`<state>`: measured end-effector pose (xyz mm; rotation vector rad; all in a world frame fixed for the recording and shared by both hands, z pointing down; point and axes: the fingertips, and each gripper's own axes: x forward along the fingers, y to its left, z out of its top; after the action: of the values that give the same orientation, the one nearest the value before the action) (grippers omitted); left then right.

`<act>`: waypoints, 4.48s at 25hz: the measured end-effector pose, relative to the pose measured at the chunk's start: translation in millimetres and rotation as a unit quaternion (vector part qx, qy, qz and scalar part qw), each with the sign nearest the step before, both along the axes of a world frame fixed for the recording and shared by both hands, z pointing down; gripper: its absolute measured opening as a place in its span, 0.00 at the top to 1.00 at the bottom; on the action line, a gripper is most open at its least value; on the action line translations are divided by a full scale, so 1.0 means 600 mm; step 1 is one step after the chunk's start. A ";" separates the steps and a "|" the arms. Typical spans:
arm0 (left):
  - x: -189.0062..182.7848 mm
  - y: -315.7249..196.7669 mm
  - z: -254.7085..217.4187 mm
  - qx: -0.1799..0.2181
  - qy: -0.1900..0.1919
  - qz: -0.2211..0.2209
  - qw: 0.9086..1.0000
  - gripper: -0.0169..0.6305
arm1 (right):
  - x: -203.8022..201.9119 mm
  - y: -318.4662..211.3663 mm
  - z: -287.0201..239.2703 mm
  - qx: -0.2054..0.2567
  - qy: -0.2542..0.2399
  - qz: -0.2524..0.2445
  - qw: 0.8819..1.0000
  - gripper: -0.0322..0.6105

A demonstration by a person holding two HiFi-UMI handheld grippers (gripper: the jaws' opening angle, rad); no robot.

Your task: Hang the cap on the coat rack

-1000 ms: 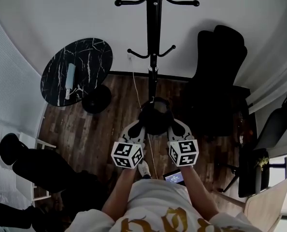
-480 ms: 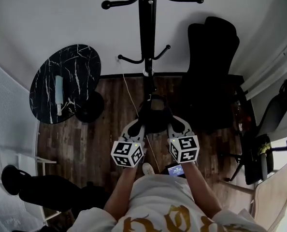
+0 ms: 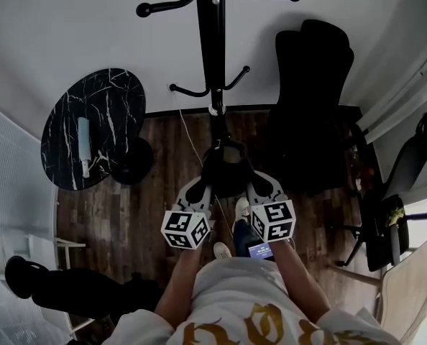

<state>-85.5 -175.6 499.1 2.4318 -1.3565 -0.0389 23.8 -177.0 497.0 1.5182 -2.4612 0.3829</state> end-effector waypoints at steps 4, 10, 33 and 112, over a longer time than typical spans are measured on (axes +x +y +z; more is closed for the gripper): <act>-0.006 -0.009 0.005 -0.005 0.004 -0.013 1.000 0.93 | -0.007 -0.016 0.006 -0.005 0.003 -0.014 1.000 0.90; 0.001 -0.019 0.012 -0.009 0.008 -0.016 1.000 0.93 | -0.001 -0.040 0.006 -0.003 0.006 -0.018 1.000 0.90; 0.005 -0.049 0.031 -0.028 0.011 -0.017 0.999 0.93 | 0.003 -0.086 0.045 -0.035 -0.010 -0.024 0.999 0.90; -0.023 -0.198 0.106 -0.045 -0.048 -0.047 0.997 0.93 | -0.015 -0.238 0.116 -0.049 0.030 -0.027 0.998 0.90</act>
<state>-99.4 -294.2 562.7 2.3227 -1.4801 0.1149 14.8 -319.6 566.5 1.4013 -2.3947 0.4353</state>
